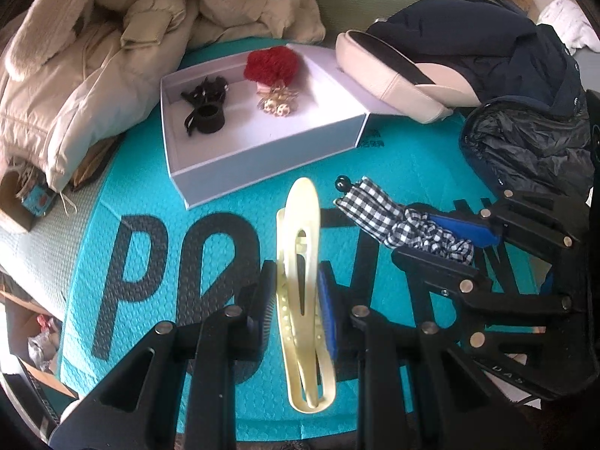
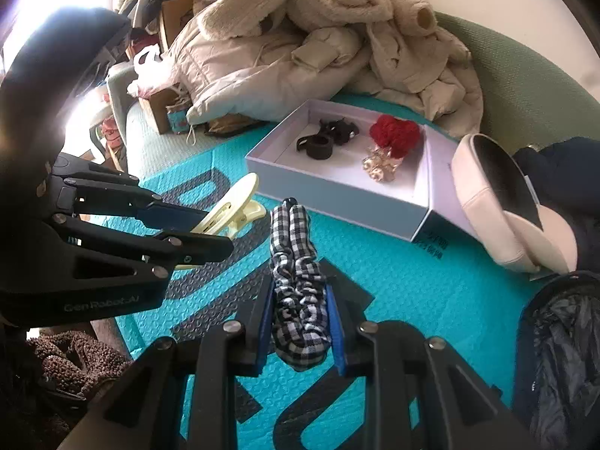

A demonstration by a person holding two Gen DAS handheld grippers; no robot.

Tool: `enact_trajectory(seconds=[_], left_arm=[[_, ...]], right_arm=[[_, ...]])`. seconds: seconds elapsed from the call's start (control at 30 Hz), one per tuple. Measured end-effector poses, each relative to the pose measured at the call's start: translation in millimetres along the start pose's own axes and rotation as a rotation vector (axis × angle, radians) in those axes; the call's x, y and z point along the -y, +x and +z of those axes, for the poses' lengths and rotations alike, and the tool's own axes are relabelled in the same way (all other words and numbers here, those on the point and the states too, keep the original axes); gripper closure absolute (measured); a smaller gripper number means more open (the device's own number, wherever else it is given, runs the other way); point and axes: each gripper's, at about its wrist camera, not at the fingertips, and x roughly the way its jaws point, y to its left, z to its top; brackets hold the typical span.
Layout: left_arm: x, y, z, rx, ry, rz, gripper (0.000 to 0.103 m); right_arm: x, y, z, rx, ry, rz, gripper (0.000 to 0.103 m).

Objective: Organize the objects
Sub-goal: 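Lift and carry the cream clip and gingham scrunchie with both tools to the box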

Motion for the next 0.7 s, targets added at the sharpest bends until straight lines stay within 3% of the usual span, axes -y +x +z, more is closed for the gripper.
enact_trajectory(seconds=[0.33, 0.7], left_arm=[[-0.6, 2.1, 35.0, 0.015, 0.019, 0.000, 0.082], [-14.4, 30.4, 68.8, -0.022, 0.023, 0.001, 0.082]], right_arm=[[19.2, 3.0, 21.1, 0.002, 0.007, 0.006, 0.078], [35.1, 36.7, 45.3, -0.022, -0.003, 0.033, 0.078]])
